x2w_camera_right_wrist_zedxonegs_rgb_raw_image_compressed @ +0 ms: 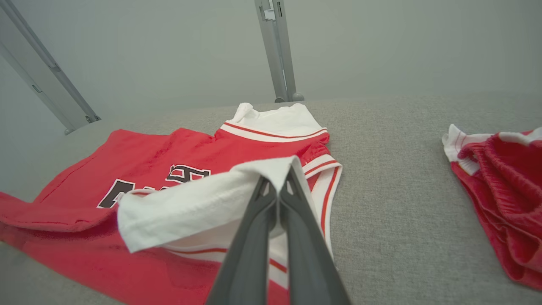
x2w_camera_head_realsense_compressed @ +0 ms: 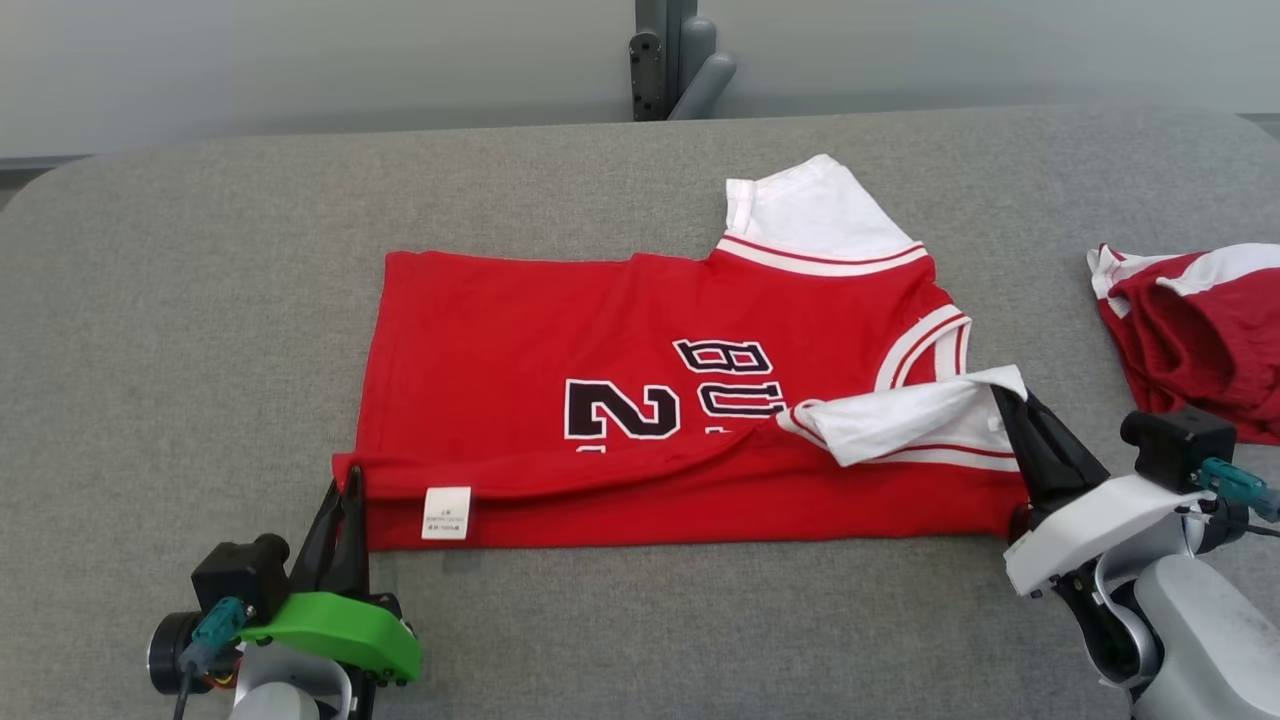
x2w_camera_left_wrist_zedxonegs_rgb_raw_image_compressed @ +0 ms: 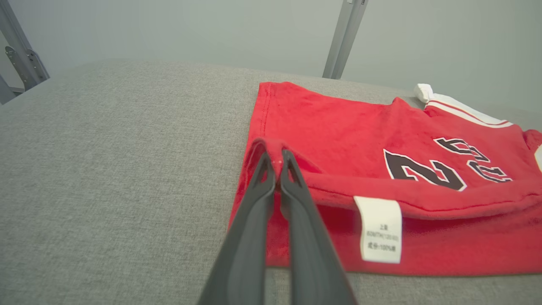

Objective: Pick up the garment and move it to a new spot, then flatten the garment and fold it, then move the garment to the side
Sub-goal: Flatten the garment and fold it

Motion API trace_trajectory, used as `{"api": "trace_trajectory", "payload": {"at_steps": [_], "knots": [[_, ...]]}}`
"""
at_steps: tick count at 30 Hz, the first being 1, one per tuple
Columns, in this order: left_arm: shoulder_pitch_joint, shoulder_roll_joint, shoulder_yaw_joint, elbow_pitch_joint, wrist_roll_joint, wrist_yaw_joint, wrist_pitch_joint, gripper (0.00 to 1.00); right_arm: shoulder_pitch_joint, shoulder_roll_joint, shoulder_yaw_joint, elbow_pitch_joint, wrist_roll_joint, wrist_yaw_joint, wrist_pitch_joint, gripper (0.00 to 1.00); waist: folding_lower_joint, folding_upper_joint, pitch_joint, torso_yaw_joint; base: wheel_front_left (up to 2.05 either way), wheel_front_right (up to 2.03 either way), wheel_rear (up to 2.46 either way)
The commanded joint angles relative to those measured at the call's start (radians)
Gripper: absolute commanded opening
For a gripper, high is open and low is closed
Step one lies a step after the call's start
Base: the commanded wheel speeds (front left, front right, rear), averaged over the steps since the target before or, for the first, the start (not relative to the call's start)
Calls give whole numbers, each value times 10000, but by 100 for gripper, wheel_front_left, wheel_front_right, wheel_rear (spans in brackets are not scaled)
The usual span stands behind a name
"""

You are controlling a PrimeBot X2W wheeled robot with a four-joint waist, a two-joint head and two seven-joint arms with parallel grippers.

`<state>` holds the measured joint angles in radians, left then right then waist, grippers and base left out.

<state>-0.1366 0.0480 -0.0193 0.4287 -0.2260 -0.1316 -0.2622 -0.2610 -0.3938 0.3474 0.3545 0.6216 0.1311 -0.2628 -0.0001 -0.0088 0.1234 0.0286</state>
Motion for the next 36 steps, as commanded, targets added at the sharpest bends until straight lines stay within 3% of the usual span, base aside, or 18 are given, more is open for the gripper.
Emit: {"api": "trace_trajectory", "payload": {"at_steps": [1, 14, 15, 16, 17, 23, 27, 36], "knots": [[-337, 51, 15, 152, 37, 25, -30, 0, -268, 105, -107, 304, -122, -10, -24, 0, 1, 88, 273, 140, 0, 0, 0], [-1595, 49, -53, 853, 230, 45, -30, 0, -1455, 489, -666, 1284, -835, -10, -25, 0, 1, 88, 1189, 227, 0, 0, 0], [-1725, 53, -37, 889, 238, 79, -29, 0, -1576, 536, -684, 1334, -892, -10, -25, 21, 1, 88, 1256, 219, 0, 0, 0], [-1849, 53, -25, 915, 306, 111, -29, 70, -1670, 572, -731, 1394, -951, -9, -25, 59, 1, 88, 1305, 209, 0, 0, 0], [-1915, 50, -32, 988, 314, 140, -29, 100, -1746, 599, -755, 1468, -1015, -10, -25, 100, 1, 88, 1340, 201, 0, 0, 0], [-1806, 50, -8, 666, 222, 306, -29, 100, -1790, 813, -1324, 1118, -1428, -9, -25, 100, 1, 88, 1359, 173, 0, 0, 0], [-1251, 47, 2, 345, 80, 458, -30, 100, -999, 962, -1719, 769, -1697, -9, -23, 100, 1, 88, 1181, 152, 0, 0, 0], [-176, 48, 21, -86, 37, 584, -30, 100, 1002, 1101, -1544, 556, -1636, -9, -25, 100, 1, 88, 879, -39, 0, 0, 0]]}}
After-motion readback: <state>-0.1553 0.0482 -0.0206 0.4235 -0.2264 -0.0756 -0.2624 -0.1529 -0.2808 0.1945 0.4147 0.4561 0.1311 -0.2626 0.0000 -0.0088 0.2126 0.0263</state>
